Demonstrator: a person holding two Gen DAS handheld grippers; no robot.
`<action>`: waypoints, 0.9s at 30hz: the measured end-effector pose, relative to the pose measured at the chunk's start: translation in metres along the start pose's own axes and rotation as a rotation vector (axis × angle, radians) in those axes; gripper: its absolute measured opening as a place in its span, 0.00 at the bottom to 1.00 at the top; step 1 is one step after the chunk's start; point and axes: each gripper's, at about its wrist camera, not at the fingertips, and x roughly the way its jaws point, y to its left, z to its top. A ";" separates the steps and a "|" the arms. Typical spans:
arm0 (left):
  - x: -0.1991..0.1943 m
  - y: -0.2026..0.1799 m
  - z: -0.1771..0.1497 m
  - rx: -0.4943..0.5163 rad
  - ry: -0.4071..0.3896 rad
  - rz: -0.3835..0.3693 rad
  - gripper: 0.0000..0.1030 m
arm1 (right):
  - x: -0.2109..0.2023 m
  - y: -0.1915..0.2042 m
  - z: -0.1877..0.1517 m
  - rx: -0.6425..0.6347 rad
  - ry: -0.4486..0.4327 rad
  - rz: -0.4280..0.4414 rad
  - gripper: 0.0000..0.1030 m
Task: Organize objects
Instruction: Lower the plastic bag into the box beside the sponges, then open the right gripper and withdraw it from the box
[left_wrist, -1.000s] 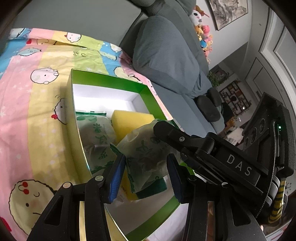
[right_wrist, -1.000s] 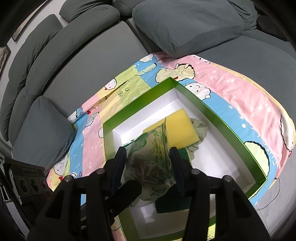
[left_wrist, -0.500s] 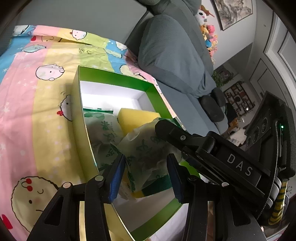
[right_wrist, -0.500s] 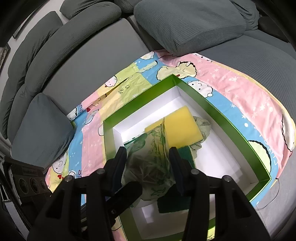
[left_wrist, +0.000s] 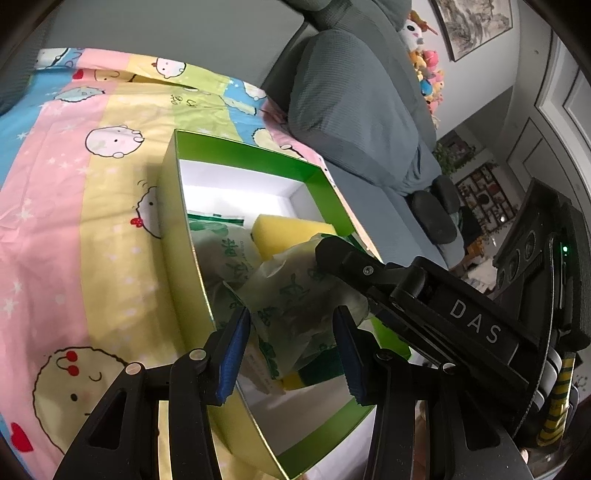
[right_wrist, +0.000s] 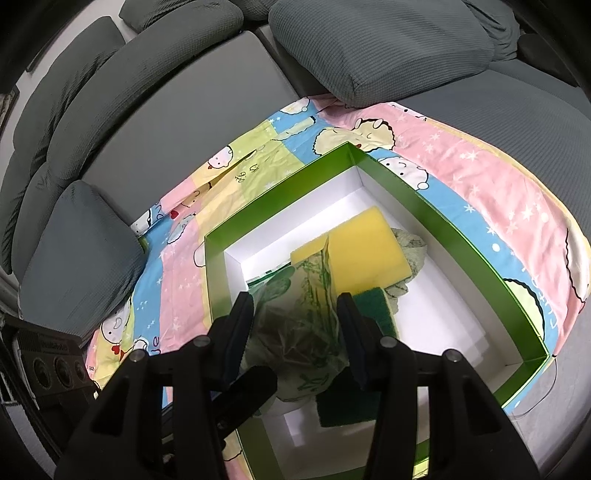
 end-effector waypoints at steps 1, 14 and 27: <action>0.000 0.001 0.000 -0.002 0.000 0.003 0.45 | 0.001 0.000 0.000 0.001 0.002 0.001 0.45; -0.014 -0.003 -0.003 0.052 -0.020 0.046 0.45 | 0.006 0.001 0.001 0.006 -0.010 -0.054 0.44; -0.046 -0.002 -0.003 0.123 -0.099 0.115 0.62 | 0.006 -0.004 0.000 0.054 -0.025 -0.124 0.52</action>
